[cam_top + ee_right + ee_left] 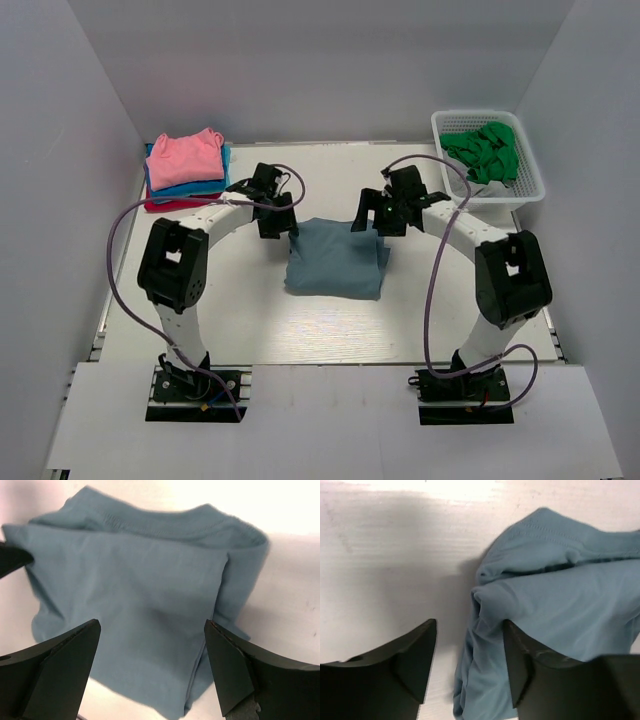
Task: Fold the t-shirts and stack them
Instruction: Fold the long partially folded tshirt into a neat square
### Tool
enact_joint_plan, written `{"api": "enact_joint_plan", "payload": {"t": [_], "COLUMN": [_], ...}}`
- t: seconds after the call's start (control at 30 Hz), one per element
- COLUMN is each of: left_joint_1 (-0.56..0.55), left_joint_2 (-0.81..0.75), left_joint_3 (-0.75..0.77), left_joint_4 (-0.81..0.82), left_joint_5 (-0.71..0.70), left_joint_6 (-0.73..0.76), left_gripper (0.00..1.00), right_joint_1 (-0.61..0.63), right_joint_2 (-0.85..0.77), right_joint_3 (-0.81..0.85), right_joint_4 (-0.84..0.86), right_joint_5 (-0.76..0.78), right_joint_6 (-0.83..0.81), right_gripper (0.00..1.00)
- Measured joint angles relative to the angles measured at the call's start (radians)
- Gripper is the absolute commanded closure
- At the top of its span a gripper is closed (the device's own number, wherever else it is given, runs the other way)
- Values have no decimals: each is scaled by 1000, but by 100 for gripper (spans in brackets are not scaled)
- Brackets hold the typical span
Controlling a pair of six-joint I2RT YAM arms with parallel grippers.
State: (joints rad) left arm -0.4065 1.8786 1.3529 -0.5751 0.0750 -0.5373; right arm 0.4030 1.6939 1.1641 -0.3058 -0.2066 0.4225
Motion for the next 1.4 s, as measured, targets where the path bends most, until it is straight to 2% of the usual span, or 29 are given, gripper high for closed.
{"api": "enact_joint_plan", "payload": {"t": [0.07, 0.1, 0.37, 0.47, 0.5, 0.53, 0.6, 0.63, 0.73, 0.93, 1.23, 1.4], "left_joint_1": [9, 11, 18, 18, 18, 18, 19, 19, 19, 18, -1, -6], "left_joint_2": [16, 23, 84, 105, 108, 110, 113, 113, 113, 90, -132, -172], "left_joint_3": [0, 5, 60, 71, 72, 72, 72, 72, 74, 75, 7, 8], "left_joint_4": [23, 31, 85, 93, 97, 98, 97, 98, 97, 100, 140, 169], "left_joint_5": [20, 27, 93, 111, 116, 120, 125, 128, 133, 151, 204, 229], "left_joint_6": [3, 6, 26, 30, 31, 31, 32, 34, 38, 39, 41, 45], "left_gripper": [42, 47, 58, 74, 80, 89, 99, 100, 100, 100, 100, 100], "right_joint_1": [0, -1, -15, -24, -26, -29, -34, -37, -42, -43, -44, -58], "right_joint_2": [45, 66, 182, 217, 224, 228, 232, 233, 233, 182, -96, -148], "right_joint_3": [37, 54, 140, 166, 169, 169, 169, 170, 170, 147, 44, 21], "right_joint_4": [-2, -3, -20, -26, -26, -25, -24, -22, -10, -8, -14, -16], "right_joint_5": [22, 32, 77, 81, 80, 76, 58, 46, 13, -10, -11, 5], "right_joint_6": [15, 18, 46, 53, 56, 57, 60, 60, 75, 80, 90, 94], "right_gripper": [10, 11, 11, 19, 23, 38, 58, 80, 100, 100, 100, 100]}}
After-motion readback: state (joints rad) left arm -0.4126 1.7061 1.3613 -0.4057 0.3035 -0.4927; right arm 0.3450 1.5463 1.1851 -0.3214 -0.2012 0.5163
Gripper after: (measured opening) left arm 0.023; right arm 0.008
